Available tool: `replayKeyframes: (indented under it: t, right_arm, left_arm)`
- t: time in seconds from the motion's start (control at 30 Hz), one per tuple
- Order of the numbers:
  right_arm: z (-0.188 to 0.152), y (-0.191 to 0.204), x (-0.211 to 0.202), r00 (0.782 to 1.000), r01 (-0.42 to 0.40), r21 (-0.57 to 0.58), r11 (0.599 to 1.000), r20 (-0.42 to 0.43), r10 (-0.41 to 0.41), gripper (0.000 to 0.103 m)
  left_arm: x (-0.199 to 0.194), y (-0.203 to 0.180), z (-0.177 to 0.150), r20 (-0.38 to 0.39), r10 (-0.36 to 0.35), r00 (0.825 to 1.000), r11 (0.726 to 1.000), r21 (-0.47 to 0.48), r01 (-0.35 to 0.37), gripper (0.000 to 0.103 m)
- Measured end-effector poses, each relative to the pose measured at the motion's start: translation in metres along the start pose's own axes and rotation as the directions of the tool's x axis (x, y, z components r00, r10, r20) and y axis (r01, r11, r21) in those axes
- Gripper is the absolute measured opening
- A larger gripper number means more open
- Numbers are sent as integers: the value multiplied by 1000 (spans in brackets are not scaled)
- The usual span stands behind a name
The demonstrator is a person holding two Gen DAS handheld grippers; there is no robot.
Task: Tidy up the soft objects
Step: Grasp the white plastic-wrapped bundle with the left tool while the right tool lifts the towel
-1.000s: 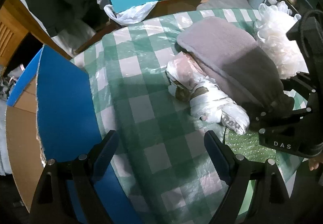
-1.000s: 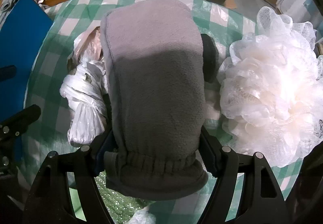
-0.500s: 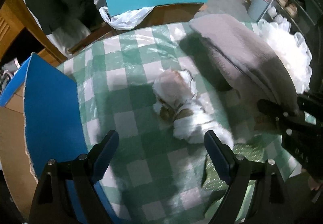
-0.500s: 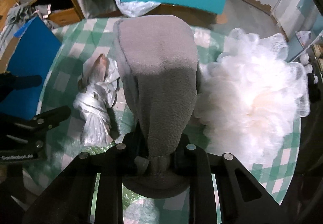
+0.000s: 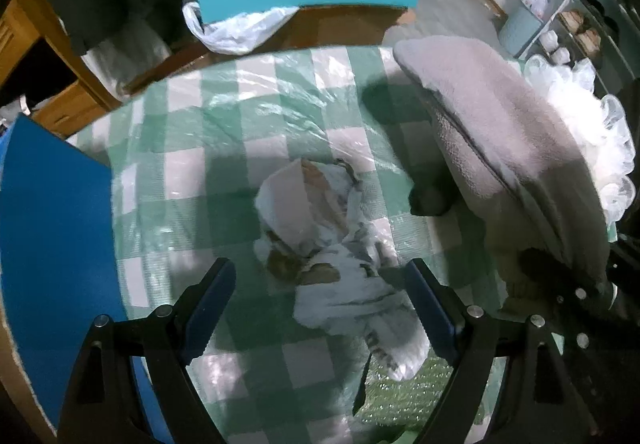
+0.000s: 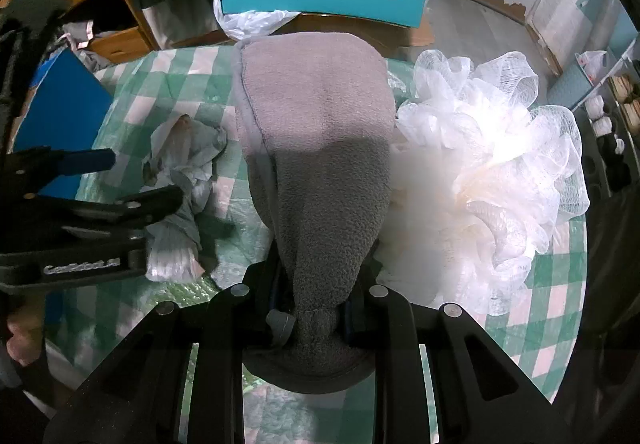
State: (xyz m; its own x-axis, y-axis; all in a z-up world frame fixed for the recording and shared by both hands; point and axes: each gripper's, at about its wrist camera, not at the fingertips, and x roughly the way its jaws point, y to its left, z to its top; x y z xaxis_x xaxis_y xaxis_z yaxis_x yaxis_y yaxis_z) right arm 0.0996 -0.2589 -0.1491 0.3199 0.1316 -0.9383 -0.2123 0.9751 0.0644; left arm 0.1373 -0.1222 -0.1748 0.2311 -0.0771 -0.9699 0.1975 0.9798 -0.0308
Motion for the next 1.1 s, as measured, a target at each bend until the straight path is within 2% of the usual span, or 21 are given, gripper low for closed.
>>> replayKeyframes:
  t: [0.17, 0.3, 0.37, 0.43, 0.53, 0.7, 1.1]
  right_arm:
    - [-2, -4, 0, 1000, -5, 10, 1000, -3, 5, 21]
    - [-2, -4, -1, 1000, -11, 13, 1000, 0, 11, 21]
    - [-2, -4, -1, 1000, -12, 12, 1000, 0, 12, 21]
    - [-2, -3, -1, 1000, -12, 8, 1000, 1, 12, 21]
    - [-2, 0, -2, 1000, -13, 4, 1000, 1, 13, 21]
    - [-2, 2, -7, 1000, -15, 4, 1000, 15, 15, 21]
    - [-4, 12, -36, 998, -18, -11, 1000, 63, 19, 21]
  left_arm:
    - [19, -10, -2, -46, 11, 999, 999, 46, -9, 88]
    - [26, -10, -6, -55, 19, 998, 998, 65, -15, 86]
    - [24, -9, -7, -39, 18, 999, 997, 73, -15, 77]
    - [21, -10, -8, -38, 23, 999, 996, 87, -19, 60]
    - [18, -8, -10, -31, 19, 999, 996, 91, -16, 54]
    - [5, -4, -16, 4, 39, 999, 994, 100, -40, 51]
    - [-31, 6, -26, 83, 86, 993, 988, 122, -96, 50]
